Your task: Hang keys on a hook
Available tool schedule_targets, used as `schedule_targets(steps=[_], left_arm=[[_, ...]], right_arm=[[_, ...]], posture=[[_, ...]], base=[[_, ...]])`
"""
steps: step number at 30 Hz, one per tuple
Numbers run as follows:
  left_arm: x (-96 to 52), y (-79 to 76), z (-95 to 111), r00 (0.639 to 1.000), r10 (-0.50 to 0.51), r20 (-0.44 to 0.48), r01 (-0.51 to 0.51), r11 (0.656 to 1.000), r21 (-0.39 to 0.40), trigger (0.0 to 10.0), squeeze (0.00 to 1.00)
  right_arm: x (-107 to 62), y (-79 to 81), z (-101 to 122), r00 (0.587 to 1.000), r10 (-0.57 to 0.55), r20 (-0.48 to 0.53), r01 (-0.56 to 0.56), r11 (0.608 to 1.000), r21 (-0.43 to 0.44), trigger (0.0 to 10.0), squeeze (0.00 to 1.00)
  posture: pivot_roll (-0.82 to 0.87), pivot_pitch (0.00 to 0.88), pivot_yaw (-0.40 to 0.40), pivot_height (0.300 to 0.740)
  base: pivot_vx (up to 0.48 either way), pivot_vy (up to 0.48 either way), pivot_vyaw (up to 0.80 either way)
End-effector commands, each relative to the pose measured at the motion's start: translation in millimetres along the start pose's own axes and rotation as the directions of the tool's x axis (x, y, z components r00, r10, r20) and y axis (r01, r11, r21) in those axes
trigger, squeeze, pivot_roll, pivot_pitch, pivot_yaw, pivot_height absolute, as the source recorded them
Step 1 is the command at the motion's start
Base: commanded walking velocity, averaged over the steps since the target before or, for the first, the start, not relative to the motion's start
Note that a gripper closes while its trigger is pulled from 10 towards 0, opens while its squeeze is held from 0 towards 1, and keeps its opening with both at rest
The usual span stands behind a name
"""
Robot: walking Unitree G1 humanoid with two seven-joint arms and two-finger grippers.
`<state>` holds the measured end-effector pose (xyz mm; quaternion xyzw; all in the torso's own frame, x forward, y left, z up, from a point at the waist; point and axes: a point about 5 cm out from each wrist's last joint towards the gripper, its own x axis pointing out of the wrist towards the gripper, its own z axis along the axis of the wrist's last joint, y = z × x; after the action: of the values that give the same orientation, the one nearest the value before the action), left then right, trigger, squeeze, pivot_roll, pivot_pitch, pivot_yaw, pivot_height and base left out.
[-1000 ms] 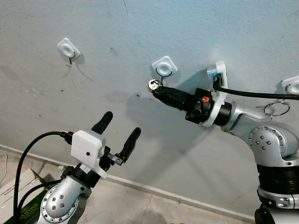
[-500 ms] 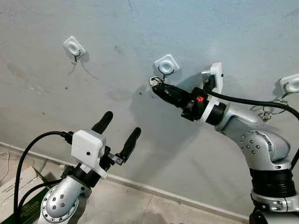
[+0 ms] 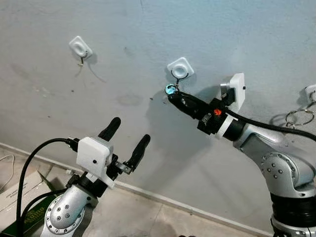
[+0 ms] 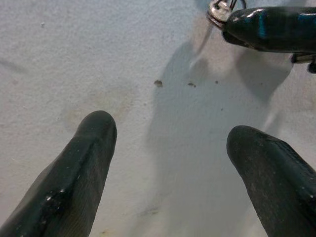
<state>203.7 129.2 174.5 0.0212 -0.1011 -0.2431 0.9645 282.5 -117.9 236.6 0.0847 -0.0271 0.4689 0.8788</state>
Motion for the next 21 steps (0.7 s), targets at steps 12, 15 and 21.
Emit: schedule_targets(steps=[12, 15, 21], left_arm=[[-1.0, -0.3, -6.2, 1.0, 0.0, -0.03, 0.0, 1.0, -0.008, 10.0, 0.0], [-0.3, 0.0, -6.4, 1.0, -0.001, -0.029, 0.001, 1.0, -0.008, 10.0, 0.0], [0.3, -0.8, -6.5, 1.0, -0.003, -0.028, 0.003, 1.0, -0.01, 10.0, 0.0]], right_arm=[[-16.7, 8.4, -2.0, 1.0, -0.018, -0.018, 0.018, 1.0, 0.01, 10.0, 0.0], [-16.2, 11.4, -2.9, 1.0, -0.01, -0.027, 0.01, 1.0, 0.004, 10.0, 0.0], [-11.7, 13.4, 2.9, 1.0, 0.008, -0.026, -0.009, 1.0, -0.012, 10.0, 0.0]], posture=[[0.04, 0.11, 0.015, 0.74], [0.04, 0.11, 0.015, 0.74], [0.04, 0.111, 0.016, 0.74]], base=[[0.0, 0.0, 0.0], [0.0, 0.0, 0.0], [0.0, 0.0, 0.0]])
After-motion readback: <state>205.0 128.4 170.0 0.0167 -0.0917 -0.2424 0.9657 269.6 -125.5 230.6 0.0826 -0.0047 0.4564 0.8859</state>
